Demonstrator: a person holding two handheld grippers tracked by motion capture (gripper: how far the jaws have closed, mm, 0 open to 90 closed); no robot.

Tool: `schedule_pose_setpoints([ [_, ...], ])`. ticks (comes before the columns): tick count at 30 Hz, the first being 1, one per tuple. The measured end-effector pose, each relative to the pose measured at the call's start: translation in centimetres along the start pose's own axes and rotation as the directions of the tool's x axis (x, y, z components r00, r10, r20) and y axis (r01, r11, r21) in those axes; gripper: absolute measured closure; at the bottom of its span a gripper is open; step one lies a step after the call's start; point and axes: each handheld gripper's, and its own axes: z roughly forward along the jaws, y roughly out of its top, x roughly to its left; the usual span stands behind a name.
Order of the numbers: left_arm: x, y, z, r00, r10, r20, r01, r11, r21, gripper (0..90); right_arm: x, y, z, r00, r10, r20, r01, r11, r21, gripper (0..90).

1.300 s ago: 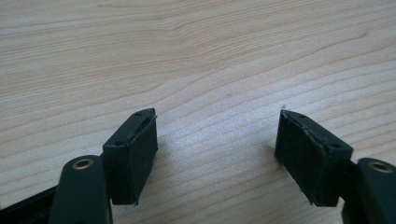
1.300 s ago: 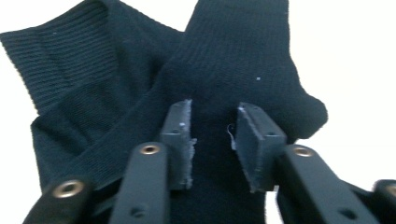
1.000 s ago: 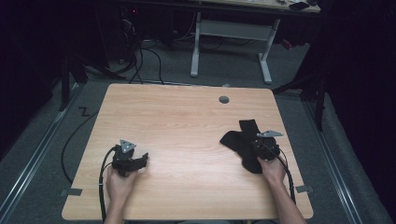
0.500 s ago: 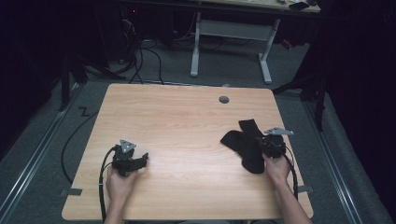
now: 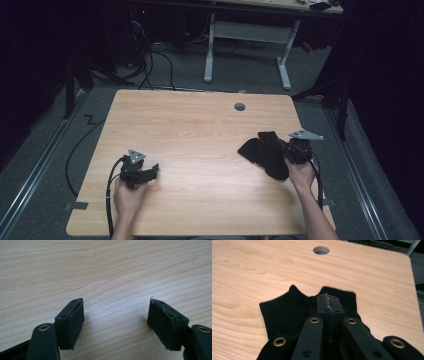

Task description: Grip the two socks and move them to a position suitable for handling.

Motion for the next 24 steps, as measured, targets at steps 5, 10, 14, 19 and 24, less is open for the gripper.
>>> schedule_pose_setpoints([
  [5,0.0,0.0,0.0,1.0000,-0.001,0.000,0.001,1.0000,0.000,29.7,0.0,0.7,-0.4,1.0000,-0.008,0.001,0.008,1.000,-0.002,89.9],
  [10,0.0,0.0,0.0,1.0000,0.001,-0.002,-0.001,1.0000,0.001,29.3,-0.4,1.3,-0.8,0.9999,-0.012,-0.004,0.012,1.000,0.015,89.9],
  [14,0.0,0.0,0.0,1.0000,0.000,0.000,0.000,1.0000,0.001,29.5,-0.7,1.2,-1.0,0.9998,-0.013,-0.017,0.013,0.999,0.030,89.8],
  [19,0.0,0.0,0.0,1.0000,0.000,0.000,0.000,1.0000,0.000,29.6,-0.7,0.6,-1.1,0.9995,-0.023,-0.024,0.024,0.998,0.065,89.8],
  [24,0.0,0.0,0.0,1.0000,0.001,0.002,-0.001,1.0000,0.000,29.8,-1.1,0.2,-0.5,0.9993,-0.012,-0.035,0.016,0.992,0.127,89.8],
])
